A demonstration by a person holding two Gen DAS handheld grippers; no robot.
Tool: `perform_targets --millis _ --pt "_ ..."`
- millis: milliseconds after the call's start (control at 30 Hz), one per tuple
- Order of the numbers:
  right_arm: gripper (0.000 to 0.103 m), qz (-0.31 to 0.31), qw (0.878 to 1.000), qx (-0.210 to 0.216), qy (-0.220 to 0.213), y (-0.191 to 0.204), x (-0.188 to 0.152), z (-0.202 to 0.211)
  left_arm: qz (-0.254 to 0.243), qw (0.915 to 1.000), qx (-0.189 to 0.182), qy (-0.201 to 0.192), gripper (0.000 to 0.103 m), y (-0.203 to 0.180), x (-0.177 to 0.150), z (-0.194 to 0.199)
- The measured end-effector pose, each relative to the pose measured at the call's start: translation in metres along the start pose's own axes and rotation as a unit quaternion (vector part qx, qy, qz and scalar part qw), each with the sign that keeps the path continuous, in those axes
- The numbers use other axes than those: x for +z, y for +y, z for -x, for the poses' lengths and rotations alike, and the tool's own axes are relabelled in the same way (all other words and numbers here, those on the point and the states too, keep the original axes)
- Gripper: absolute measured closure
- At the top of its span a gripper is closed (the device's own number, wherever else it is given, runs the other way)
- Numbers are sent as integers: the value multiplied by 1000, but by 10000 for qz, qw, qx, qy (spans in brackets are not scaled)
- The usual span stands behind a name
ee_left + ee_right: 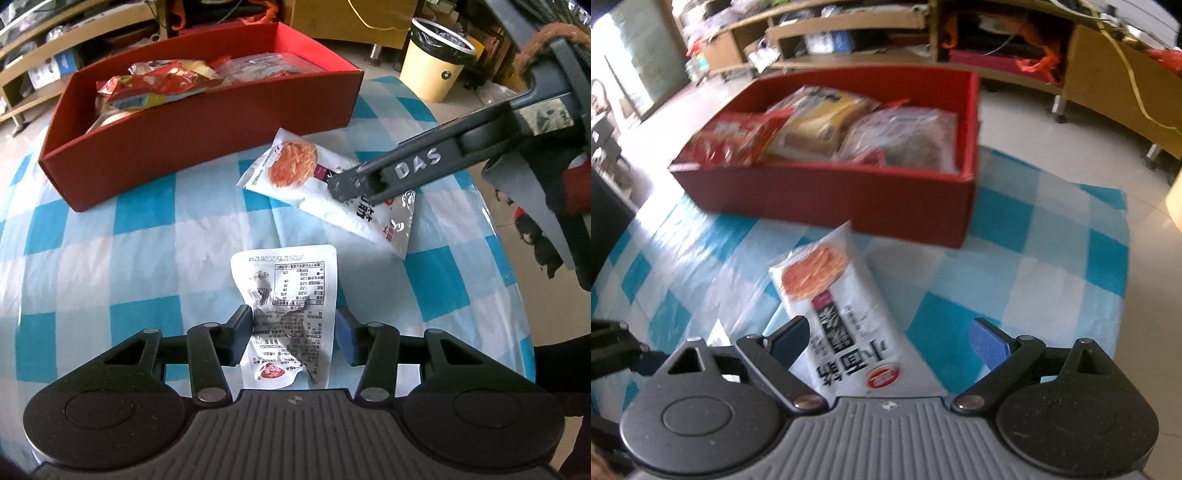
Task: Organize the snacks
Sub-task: 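Grasp the white snack pack with the left tool while the right tool grasps the noodle-snack pack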
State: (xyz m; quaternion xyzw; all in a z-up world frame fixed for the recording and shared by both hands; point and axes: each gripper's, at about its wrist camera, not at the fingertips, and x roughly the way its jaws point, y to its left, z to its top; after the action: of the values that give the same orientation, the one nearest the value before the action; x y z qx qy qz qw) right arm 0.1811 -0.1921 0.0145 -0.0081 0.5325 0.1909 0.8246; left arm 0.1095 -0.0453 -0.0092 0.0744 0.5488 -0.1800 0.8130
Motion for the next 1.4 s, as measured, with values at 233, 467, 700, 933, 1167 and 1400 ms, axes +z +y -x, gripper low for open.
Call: perform_targets --millis 233,467,700,933,1167,1400 --pt "5 565 9981 -185 155 21 -2 -21 -54 9999 69 124 13 -4 0 -10" --pt "0 640 9977 -230 77 20 -3 -25 -276 9980 516 226 1 -6 -4 -20" --pt "17 674 9974 -224 -78 23 -7 -19 -261 9979 574 143 13 -4 -9 -13" --pt "48 549 9982 -195 -162 26 -15 -1 -10 9985 544 74 40 4 -11 4" --pt "52 329 9987 -162 -366 24 -24 17 280 9990 351 -8 41 10 -4 13" --pt "52 -27 9971 82 -750 17 -24 45 383 9986 229 -285 41 10 4 29"
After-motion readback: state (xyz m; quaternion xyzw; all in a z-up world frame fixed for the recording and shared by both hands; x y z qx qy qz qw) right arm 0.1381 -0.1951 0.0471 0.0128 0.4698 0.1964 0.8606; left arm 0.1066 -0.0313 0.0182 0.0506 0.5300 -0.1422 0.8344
